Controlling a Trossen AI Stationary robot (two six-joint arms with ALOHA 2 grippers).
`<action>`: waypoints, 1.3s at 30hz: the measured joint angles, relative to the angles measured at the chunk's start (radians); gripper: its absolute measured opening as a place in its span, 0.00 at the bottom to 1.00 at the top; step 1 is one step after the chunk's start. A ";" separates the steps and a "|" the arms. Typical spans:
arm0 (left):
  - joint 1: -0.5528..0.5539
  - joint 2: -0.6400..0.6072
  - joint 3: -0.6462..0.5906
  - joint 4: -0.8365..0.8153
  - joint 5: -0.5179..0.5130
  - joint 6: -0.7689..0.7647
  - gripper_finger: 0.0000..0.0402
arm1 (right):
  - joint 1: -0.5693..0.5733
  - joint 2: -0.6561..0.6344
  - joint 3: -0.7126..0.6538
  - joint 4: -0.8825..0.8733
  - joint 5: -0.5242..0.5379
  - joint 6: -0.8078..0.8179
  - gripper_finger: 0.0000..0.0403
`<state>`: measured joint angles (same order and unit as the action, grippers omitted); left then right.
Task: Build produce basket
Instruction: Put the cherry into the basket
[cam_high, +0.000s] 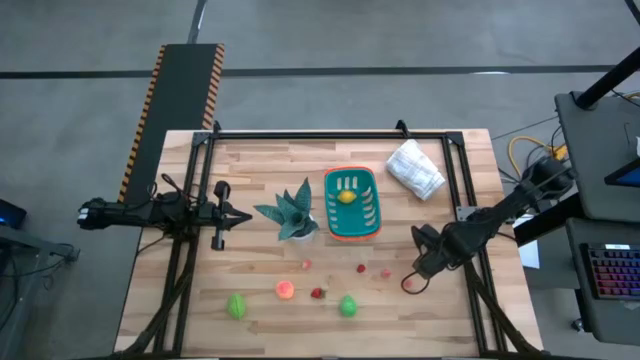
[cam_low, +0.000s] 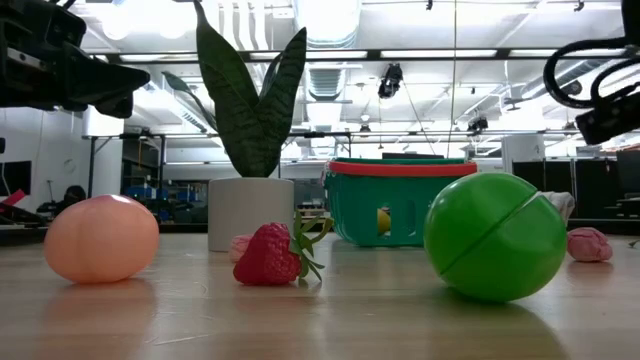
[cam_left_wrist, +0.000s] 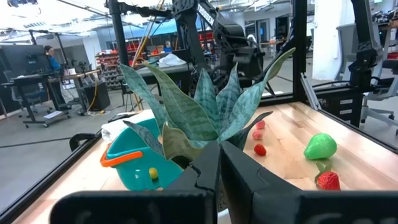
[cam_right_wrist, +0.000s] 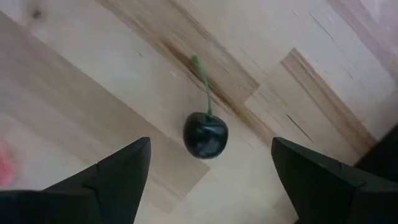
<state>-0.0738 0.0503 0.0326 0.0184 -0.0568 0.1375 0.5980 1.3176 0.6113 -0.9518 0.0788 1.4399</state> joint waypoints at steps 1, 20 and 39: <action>0.000 0.001 0.000 0.000 0.000 0.000 0.00 | 0.000 0.008 0.000 0.001 0.000 0.000 0.81; 0.000 0.001 0.000 0.000 0.000 0.000 0.00 | -0.001 0.050 0.000 0.027 0.050 0.038 0.81; 0.000 0.001 0.000 -0.001 0.000 0.000 0.00 | -0.001 0.052 -0.004 0.033 0.053 0.045 0.81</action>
<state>-0.0741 0.0509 0.0326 0.0177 -0.0566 0.1375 0.5972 1.3693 0.6071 -0.9183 0.1322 1.4853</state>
